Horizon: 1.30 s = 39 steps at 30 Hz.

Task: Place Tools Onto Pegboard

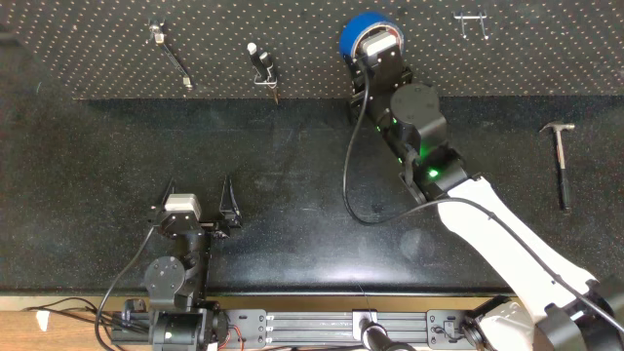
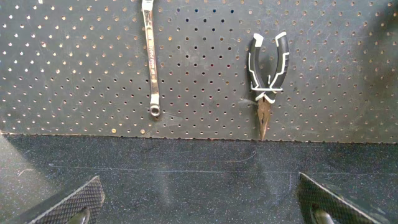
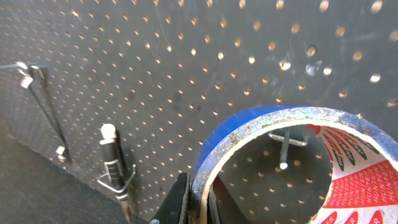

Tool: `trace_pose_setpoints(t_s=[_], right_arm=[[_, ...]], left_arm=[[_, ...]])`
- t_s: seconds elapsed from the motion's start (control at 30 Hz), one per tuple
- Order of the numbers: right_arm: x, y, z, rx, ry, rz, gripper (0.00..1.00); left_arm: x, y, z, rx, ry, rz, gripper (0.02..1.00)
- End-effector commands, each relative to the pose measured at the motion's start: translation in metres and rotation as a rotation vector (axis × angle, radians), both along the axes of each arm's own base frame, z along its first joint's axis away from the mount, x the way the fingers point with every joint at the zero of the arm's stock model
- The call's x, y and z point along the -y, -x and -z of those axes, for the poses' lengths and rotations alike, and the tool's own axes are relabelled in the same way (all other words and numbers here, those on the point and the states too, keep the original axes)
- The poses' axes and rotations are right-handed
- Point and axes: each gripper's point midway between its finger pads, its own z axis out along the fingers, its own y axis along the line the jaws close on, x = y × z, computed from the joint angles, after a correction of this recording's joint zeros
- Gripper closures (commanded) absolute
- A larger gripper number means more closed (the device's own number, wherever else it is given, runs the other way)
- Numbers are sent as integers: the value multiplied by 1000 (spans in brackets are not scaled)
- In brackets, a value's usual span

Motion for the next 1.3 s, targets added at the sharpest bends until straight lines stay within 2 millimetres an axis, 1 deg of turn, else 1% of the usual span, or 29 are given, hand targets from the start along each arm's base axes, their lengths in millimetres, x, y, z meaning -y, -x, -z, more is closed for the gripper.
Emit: trace_pose_setpoints(t_s=[0.03,0.27,0.3,0.33,0.37,0.4,0.43,0.5,0.53,0.6,0.7,0.8,0.93,1.03,1.17,1.2,1.23,1.3], right_arm=[[-6,-14,9,27,14,19,925],[-11,-27,25,42,24,25,925],[-12,-28,28,40,26,25,652],[-12,-29,29,38,27,25,533],[-12,-29,29,38,27,25,375],[-12,-29,29,39,26,25,279],[-12,-28,29,39,25,25,159],[-12,-28,26,43,22,24,91],[-14,-23,20,49,15,-2,47],[-8,-12,12,21,28,-10,45],[18,11,3,-65,70,14,42],[47,29,3,-142,104,50,42],[89,65,15,-287,156,95,40],[112,84,19,-355,154,111,40],[120,101,35,-441,182,115,40],[125,106,40,-473,190,126,38],[131,109,45,-497,195,140,40],[158,115,61,-590,203,212,38]], left_arm=[[3,1,1,-1,-18,17,23],[3,1,1,-1,-18,17,23],[3,1,1,-1,-18,17,23],[3,1,1,-1,-18,17,23],[3,1,1,-1,-18,17,23],[3,1,1,-1,-18,17,23],[3,1,1,-1,-18,17,23],[3,1,1,-1,-18,17,23],[3,1,1,-1,-18,17,23],[3,1,1,-1,-18,17,23],[3,1,1,-1,-18,17,23],[3,1,1,-1,-18,17,23],[3,1,1,-1,-18,17,23],[3,1,1,-1,-18,17,23],[3,1,1,-1,-18,17,23],[3,1,1,-1,-18,17,23],[3,1,1,-1,-18,17,23],[3,1,1,-1,-18,17,23]])
